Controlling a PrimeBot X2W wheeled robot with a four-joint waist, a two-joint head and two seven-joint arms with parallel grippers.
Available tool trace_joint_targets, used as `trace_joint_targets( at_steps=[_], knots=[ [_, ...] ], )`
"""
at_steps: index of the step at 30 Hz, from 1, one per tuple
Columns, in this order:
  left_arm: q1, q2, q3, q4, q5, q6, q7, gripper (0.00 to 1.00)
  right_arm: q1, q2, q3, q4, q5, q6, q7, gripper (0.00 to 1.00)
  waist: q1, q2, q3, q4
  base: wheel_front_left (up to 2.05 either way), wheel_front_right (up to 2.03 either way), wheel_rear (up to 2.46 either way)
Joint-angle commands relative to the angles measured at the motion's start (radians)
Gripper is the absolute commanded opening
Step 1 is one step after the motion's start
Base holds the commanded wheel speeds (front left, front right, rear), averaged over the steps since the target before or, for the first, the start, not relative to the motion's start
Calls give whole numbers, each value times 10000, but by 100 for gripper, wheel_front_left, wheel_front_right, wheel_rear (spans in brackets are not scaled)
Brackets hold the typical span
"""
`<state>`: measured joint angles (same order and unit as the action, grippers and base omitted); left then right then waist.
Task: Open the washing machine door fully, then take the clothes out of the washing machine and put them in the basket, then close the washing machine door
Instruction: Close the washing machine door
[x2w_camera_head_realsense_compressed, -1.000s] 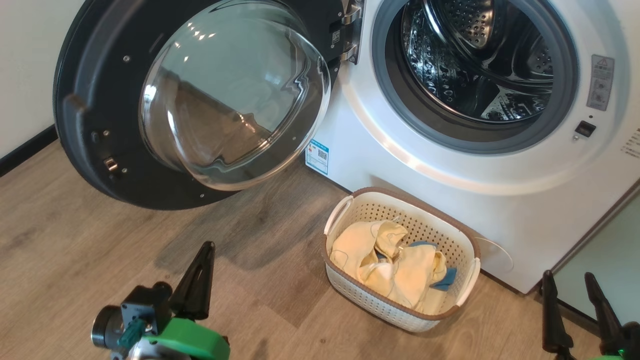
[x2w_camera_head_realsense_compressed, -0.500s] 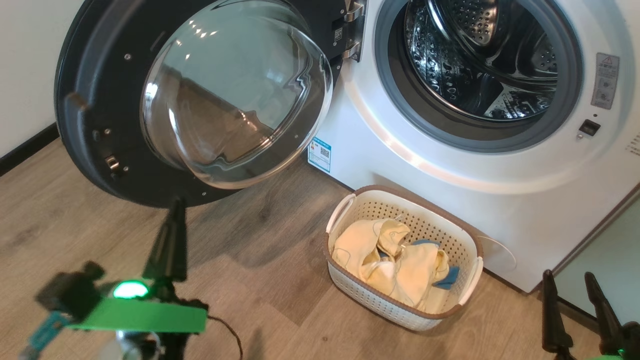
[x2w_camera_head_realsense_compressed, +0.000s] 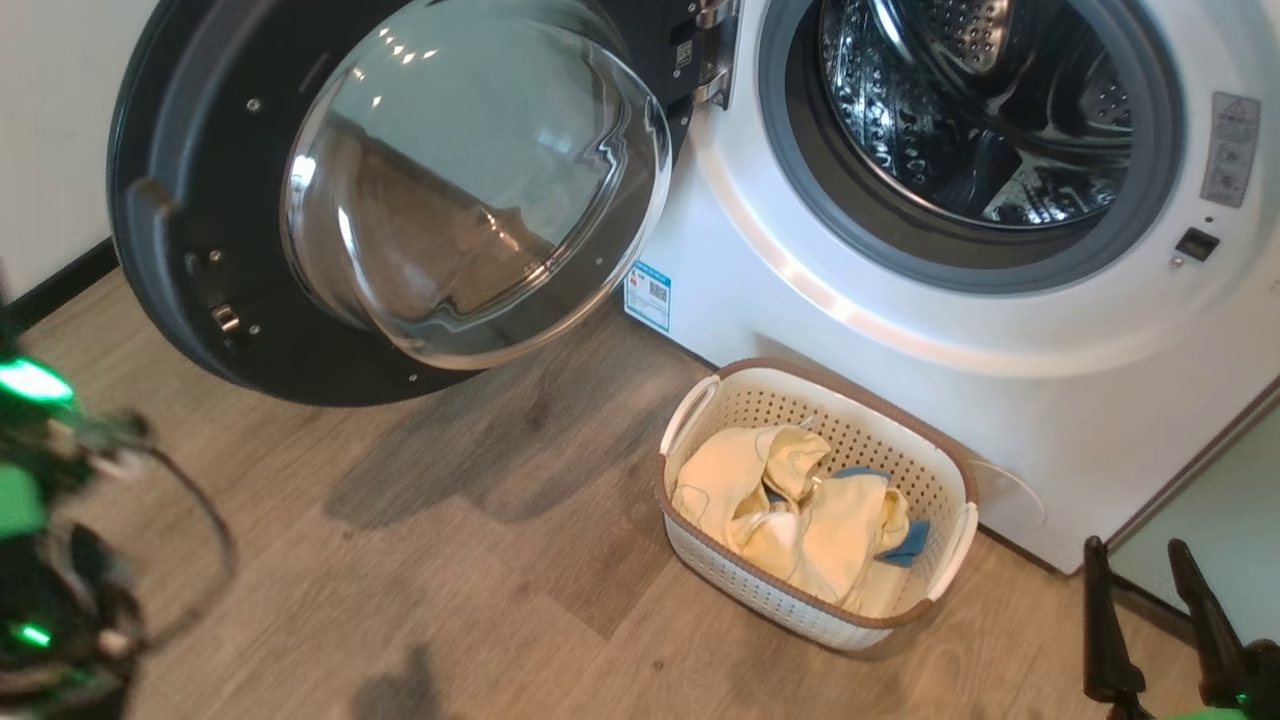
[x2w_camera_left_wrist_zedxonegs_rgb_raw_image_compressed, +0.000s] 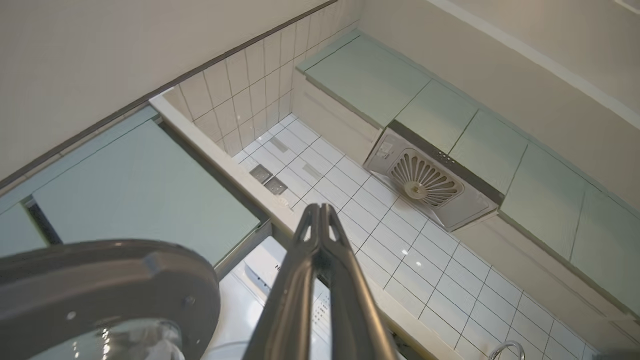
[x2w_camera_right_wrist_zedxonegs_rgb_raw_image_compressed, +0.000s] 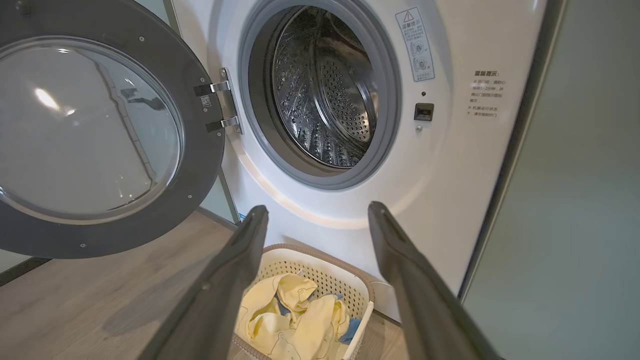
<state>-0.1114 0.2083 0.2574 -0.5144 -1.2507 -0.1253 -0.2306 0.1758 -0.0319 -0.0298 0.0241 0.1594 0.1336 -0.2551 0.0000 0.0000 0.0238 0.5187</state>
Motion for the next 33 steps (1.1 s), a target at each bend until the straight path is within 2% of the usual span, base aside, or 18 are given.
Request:
trace_joint_targets(
  at_steps=[1, 7, 13, 17, 21, 22, 23, 29, 33],
  knots=[
    [-694, 508, 543, -288, -70, -51, 124, 0, -517, -183, 175, -324, -97, -29, -67, 100, 0, 0, 57, 16, 0, 0, 0],
    [-2477, 1814, 1390, 950, -1032, 269, 691, 0, -639, -183, 174, -322, -192, -29, -67, 100, 0, 0, 209, 41, 0, 0, 0],
    [-4318, 3098, 1785, 3839, -2544, 697, 1790, 0, -602, -183, 182, -377, -251, -29, -67, 100, 0, 0, 303, 29, 0, 0, 0],
    [-5188, 3870, 1905, 5887, -2947, 861, 2316, 0, -507, -183, 51, -451, -275, -29, -67, 100, 0, 0, 344, 8, 0, 0, 0],
    [-5874, 4311, 1795, 7871, -3133, 950, 2701, 0, -410, -183, -36, -530, -311, -29, -67, 100, 0, 0, 428, -2, 0, 0, 0],
    [-6190, 4434, 1701, 8790, -3175, 1051, 2830, 0, -379, -183, -40, -552, -338, -29, -67, 100, 0, 0, 463, -4, 0, 0, 0],
    [-6190, 4434, 1701, 8790, -3175, 1051, 2830, 0, -379, -183, -40, -552, -338, -29, -67, 100, 0, 0, 463, -4, 0, 0, 0],
    [-6852, 4711, 1693, 11184, -3233, 1435, 2908, 0, -399, -183, 24, -590, -457, -29, -67, 100, 0, 0, 572, -140, 0, 0, 0],
    [-7083, 4792, 1859, 12093, -3385, 1352, 2927, 0, -393, -183, -60, -630, -548, -29, -67, 100, 0, 0, 678, -198, 0, 0, 0]
  ],
)
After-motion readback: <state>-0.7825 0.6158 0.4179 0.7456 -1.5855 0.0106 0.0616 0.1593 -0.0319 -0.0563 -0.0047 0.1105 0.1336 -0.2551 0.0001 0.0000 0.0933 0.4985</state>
